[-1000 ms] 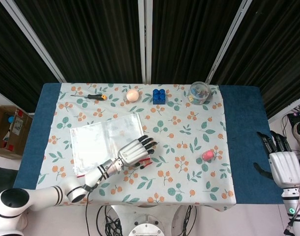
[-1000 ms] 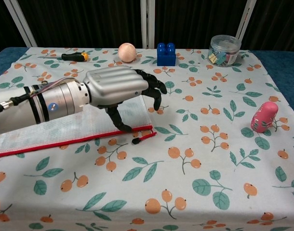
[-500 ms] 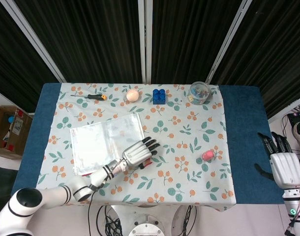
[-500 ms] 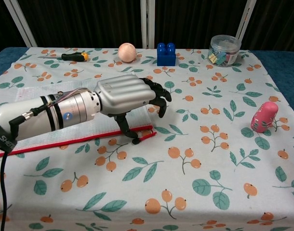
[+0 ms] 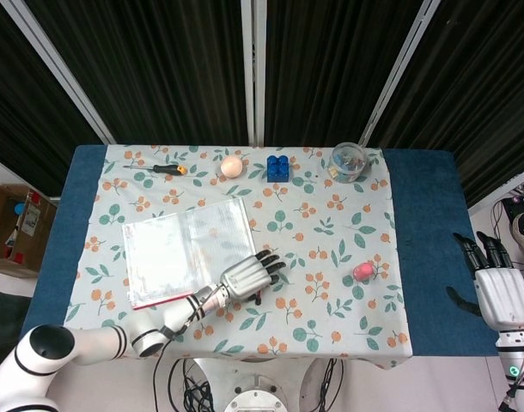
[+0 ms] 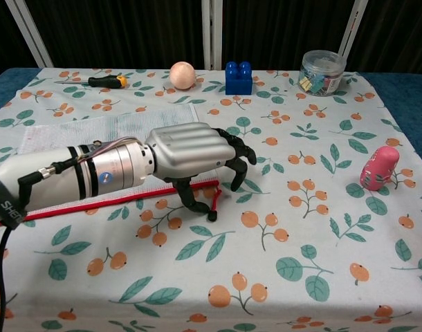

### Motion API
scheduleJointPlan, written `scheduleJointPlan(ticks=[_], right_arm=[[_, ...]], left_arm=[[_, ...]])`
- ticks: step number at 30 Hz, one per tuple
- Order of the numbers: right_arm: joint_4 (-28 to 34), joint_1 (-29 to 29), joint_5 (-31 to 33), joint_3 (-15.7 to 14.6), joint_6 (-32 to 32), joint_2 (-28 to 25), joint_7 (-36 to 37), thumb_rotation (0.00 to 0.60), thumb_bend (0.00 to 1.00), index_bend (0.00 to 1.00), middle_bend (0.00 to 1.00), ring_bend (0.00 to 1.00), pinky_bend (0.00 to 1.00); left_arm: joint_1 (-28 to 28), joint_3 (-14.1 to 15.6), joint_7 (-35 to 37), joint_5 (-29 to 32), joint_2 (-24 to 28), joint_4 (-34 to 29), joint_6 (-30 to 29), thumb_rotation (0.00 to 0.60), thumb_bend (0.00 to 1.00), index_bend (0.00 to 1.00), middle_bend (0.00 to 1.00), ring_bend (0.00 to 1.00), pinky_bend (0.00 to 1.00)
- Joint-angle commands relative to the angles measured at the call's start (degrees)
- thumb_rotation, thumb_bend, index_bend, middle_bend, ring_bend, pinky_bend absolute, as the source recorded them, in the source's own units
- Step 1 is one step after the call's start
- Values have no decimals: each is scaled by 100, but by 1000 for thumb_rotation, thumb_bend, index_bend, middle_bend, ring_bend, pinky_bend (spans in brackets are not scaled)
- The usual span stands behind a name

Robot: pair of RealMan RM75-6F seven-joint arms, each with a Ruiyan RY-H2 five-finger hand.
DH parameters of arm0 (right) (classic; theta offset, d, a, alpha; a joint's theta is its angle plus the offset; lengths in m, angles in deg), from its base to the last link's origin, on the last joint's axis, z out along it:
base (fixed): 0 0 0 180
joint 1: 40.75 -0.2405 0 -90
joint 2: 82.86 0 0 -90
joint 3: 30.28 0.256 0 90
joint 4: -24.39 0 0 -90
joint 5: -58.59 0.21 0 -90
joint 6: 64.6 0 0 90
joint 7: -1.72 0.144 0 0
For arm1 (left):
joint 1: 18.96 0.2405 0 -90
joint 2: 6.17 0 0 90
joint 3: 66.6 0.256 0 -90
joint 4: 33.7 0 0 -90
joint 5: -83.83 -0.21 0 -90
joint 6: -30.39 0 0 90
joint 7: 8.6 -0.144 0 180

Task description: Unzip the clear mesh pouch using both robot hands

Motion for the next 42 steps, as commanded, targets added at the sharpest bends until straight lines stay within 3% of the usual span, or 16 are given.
scheduleJointPlan(ticks=[1,7,16,25,30,35,42], right_arm=[[-14,2,4,-2,-3,5,15,600,123,63,149,12,88],[-75,7,10,-7,-12,14,100,600,122,63,149,12,88],[-102,22,1,-20,-4,18,156,600,123,63,150,12,88],[-90,37,3,-36,-6,26,152,600,122,63,153,12,88],[-45,10,-26,-23,-19,7,131,600,123,63,156,12,88],[115,-249,-321,43,-176,-118,303,600,123,62,160,12,88],[519,-1077,-859,329,-769,-350,784,600,124,81,169,12,88]], left_arm=[[-47,-36,-146,132,70,-194,104,600,125,422,145,103,155],[-48,-72,-531,381,40,-274,224,600,125,426,145,103,155],[32,-53,-776,650,-48,-240,251,600,141,513,155,103,157],[95,-11,-777,636,-144,-150,56,600,293,566,174,104,159],[302,-28,-796,587,-217,-147,-435,600,404,623,226,121,163],[801,-113,-1072,595,-118,-560,-1409,600,408,653,262,168,174],[1472,-229,-1828,437,55,-1289,-2797,600,404,705,428,332,356]])
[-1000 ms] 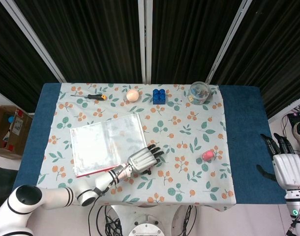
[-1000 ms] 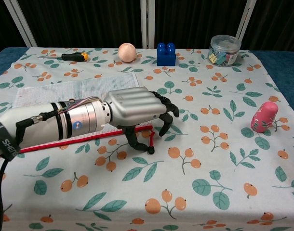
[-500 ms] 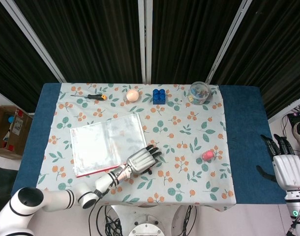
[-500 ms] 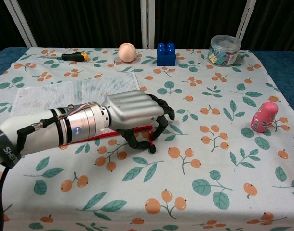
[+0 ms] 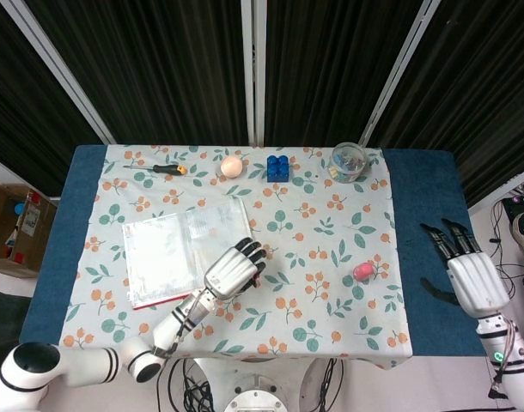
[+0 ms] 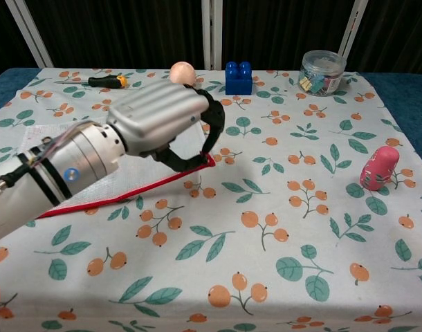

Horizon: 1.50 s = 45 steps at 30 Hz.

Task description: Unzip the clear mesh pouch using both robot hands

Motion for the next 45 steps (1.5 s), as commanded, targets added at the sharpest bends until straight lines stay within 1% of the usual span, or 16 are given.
scheduleJointPlan(ticks=[1,4,7,9,12,15,18,23,28,34,39,45], right_arm=[[269,-551,-299,233,-435,-147,327,600,124,87,173,12,88],[398,-1095,-388,444,-926,-174,528,600,129,127,198,12,88],[465,-1669,-363,664,-1486,-87,532,600,144,185,226,17,88],[478,-2070,-279,789,-1917,45,521,600,145,238,245,24,88],[382,-2630,-114,952,-2482,347,475,600,145,299,258,30,96],[143,-3143,108,1043,-3011,764,439,600,150,350,270,42,110],[-294,-3633,344,1095,-3452,1322,319,600,167,359,270,42,113],[-1035,-4156,625,1132,-3762,2129,138,600,176,360,270,42,113],[-1589,-4501,774,1104,-3892,2703,312,600,176,361,270,42,113],[-2022,-4770,737,949,-3984,3116,606,600,177,404,271,42,113],[-2231,-4892,684,842,-3957,3294,761,600,185,427,284,51,113],[-2401,-4992,687,786,-3887,3437,956,600,246,506,316,79,120]], left_arm=[[514,-91,-565,-139,121,-522,-875,600,404,710,453,357,379],[727,-99,-796,-240,148,-756,-1277,600,400,727,569,488,485],[904,-92,-978,-335,149,-938,-1576,600,395,747,677,593,568],[1007,-99,-1085,-369,147,-1051,-1718,600,391,758,743,663,601],[1126,-113,-1147,-390,174,-1231,-1840,600,387,763,805,748,633],[1214,-129,-1181,-416,202,-1361,-1915,600,385,764,824,768,638],[1278,-140,-1140,-438,231,-1466,-1928,600,384,764,826,770,638],[1345,-137,-1102,-468,273,-1535,-1894,600,383,764,825,770,638],[1415,-156,-999,-475,297,-1547,-1875,600,382,763,823,770,639],[1470,-203,-890,-470,324,-1528,-1836,600,382,762,819,767,638],[1520,-221,-822,-472,350,-1516,-1823,600,381,762,815,765,638],[1571,-241,-744,-488,346,-1497,-1818,600,381,761,812,763,638]])
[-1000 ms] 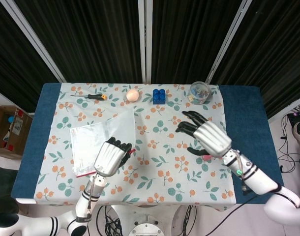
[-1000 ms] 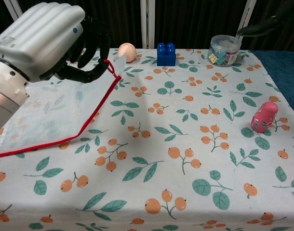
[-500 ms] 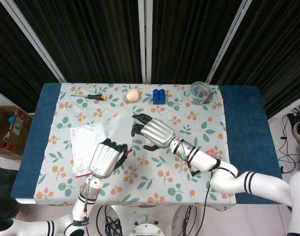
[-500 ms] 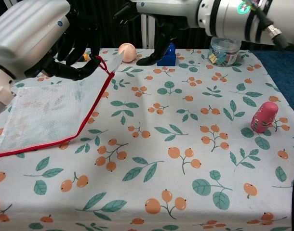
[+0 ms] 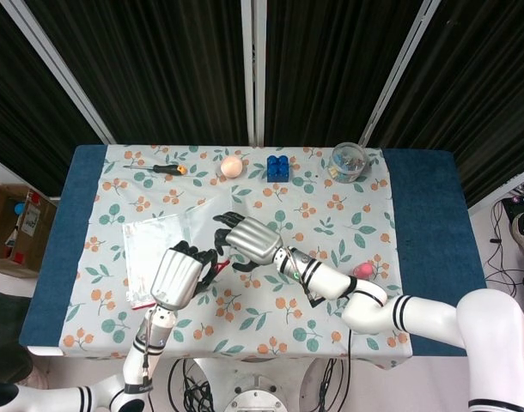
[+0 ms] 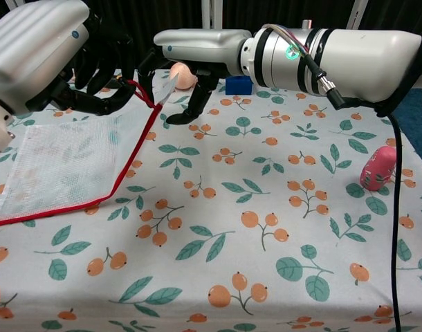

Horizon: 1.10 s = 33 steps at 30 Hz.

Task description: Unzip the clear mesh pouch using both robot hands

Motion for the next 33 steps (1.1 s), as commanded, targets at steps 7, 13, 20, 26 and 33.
scheduleJointPlan(ticks=[7,13,20,26,33], right_arm=[[-236,-125,95,58,220,247,129,600,424,760,407,147,152],[-174,-140,279,240,411,230,220,600,489,928,480,190,159],[63,-74,529,425,600,47,261,600,510,955,495,191,159],[203,-18,565,434,729,-82,292,600,517,966,501,191,159],[277,45,544,396,851,-169,454,600,520,976,507,200,159]], left_arm=[[129,-8,141,19,-20,38,-63,600,381,761,809,760,638],[345,26,406,136,-108,182,-219,600,381,761,808,757,639],[542,64,763,339,-199,399,-216,600,381,760,805,754,638],[647,44,910,540,-233,582,-117,600,380,761,804,753,638],[706,37,1140,747,-251,724,101,600,378,755,798,748,638]])
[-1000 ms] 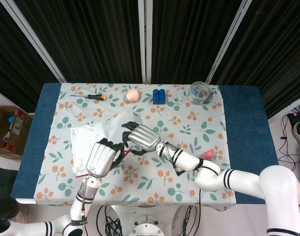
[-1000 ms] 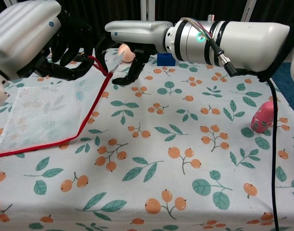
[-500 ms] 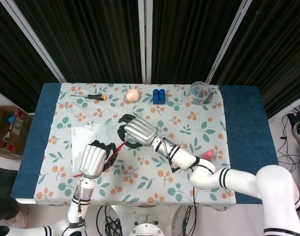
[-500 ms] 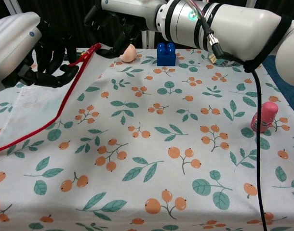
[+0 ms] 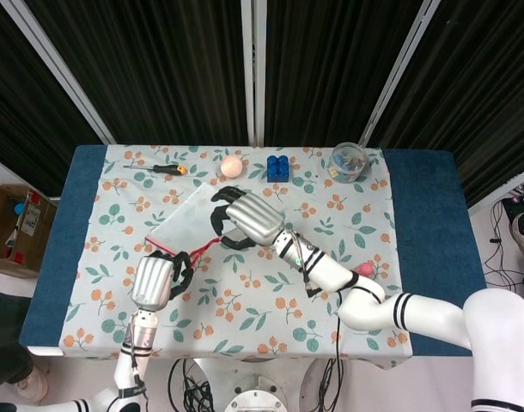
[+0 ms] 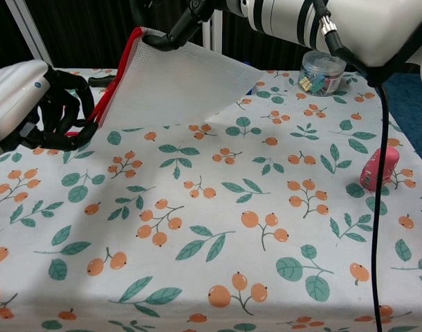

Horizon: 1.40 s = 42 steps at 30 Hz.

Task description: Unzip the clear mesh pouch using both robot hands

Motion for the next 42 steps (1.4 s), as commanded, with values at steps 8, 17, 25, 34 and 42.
scheduleJointPlan(ticks=[8,17,25,34,42], right_arm=[[111,46,-140,-32,188,-135,283,600,519,977,508,202,159],[444,225,-256,-74,439,-492,525,600,519,977,514,206,159],[711,505,-338,-159,729,-869,741,600,518,977,518,209,159],[748,726,-341,-174,969,-1098,974,600,517,977,517,209,159],[635,860,-373,-214,1132,-1132,1168,600,517,977,517,219,164]], left_arm=[[-26,-136,118,272,-87,265,309,600,377,755,795,742,638],[-61,-328,167,1070,-29,894,1076,600,378,755,791,738,638],[-62,-494,178,1490,89,1217,1367,600,379,754,790,737,638],[-48,-600,103,1815,169,1355,1514,600,381,753,785,733,638],[-38,-647,-43,2006,264,1294,1559,600,383,747,779,726,635]])
